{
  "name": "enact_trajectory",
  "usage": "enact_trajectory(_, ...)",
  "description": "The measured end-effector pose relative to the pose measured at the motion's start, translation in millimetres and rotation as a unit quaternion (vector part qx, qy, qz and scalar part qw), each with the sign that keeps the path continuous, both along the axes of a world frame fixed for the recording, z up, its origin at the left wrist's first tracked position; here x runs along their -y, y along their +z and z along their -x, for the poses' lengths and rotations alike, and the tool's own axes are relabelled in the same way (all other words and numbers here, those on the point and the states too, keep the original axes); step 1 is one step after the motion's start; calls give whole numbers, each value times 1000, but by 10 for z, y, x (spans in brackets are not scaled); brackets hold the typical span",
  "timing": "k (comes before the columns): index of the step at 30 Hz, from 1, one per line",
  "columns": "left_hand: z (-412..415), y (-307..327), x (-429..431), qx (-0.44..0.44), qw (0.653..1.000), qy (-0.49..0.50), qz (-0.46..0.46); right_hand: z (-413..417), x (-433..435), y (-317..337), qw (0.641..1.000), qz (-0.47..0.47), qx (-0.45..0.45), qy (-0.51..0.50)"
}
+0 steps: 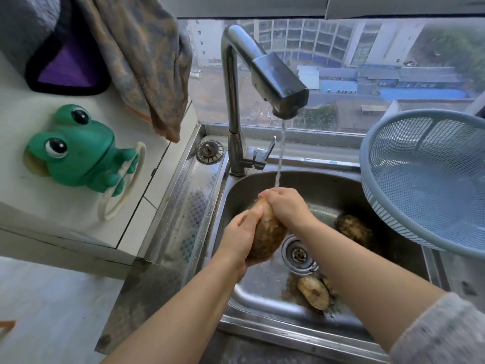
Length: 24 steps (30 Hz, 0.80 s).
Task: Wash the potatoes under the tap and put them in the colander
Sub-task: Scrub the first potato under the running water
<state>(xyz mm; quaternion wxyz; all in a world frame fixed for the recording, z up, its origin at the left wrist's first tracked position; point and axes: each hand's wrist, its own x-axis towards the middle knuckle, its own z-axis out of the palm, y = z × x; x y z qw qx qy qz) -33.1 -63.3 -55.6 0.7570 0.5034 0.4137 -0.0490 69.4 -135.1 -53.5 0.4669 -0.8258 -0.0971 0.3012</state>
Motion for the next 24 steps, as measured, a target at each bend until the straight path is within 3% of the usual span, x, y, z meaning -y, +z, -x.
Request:
enact_trajectory(3,27,22,-38,-7,1000,2,24,-110,32,1,992,-45,-117,20)
enact_trajectory(5,48,49,-59,-36,995,17,90,-72,78,-34,987,-92,-132,26)
enact_trajectory(8,57,92,-78,-59,972,67,215,97,126,-168,993,-118,12,23)
enact_trajectory(10,54,92,-94,-70,964,65,250,193,163,-176,989,-121,86,22)
enact_trajectory(13,46,55,-94,-81,964,45,250,151,218,-131,989,-87,100,61)
enact_trajectory(18,-1,20,-31,-79,976,36,201,-55,158,-58,994,-71,-59,59)
enact_trajectory(24,9,-22,-107,-97,973,30,209,55,285,-157,993,-107,-3,45)
